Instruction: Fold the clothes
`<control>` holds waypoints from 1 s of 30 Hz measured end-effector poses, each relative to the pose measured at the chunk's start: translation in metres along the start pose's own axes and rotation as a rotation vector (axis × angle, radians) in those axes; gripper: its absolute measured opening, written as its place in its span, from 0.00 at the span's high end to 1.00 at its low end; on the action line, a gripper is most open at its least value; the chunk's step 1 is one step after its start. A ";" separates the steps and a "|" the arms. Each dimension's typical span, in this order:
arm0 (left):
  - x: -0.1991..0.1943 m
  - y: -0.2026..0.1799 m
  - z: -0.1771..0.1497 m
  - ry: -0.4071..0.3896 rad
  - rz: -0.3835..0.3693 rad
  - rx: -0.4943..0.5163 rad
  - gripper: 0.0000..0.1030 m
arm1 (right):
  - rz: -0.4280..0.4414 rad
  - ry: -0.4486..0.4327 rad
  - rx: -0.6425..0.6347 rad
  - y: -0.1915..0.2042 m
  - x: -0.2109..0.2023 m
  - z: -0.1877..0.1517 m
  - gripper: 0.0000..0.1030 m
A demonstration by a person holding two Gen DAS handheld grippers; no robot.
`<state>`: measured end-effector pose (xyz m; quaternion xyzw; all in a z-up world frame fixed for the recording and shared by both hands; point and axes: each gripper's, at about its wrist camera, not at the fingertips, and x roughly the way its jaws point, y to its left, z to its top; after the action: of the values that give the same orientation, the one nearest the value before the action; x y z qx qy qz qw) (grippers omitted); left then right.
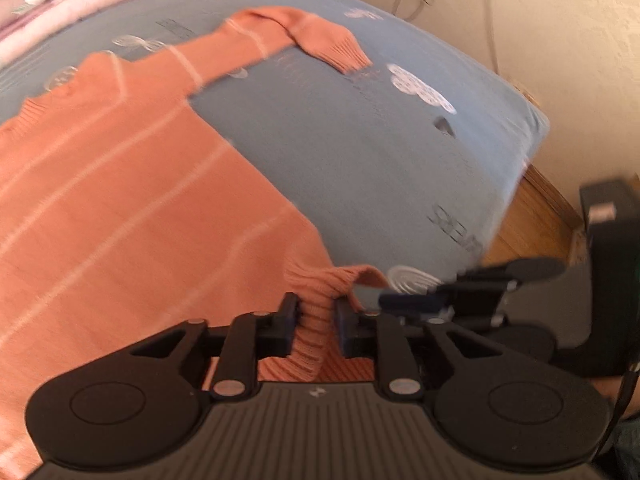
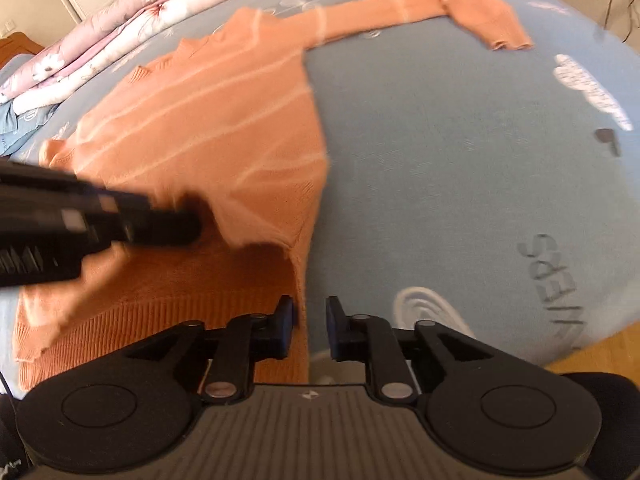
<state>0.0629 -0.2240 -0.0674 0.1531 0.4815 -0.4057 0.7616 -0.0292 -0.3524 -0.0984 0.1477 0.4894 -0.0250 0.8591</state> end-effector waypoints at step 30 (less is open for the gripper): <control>-0.047 0.110 -0.149 0.074 0.330 -0.327 0.33 | -0.015 0.047 -0.313 0.070 0.020 -0.015 0.34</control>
<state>0.0470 -0.0402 -0.1175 0.1191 0.5367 -0.1866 0.8142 -0.0178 -0.2798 -0.1069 0.0089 0.5082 0.0483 0.8598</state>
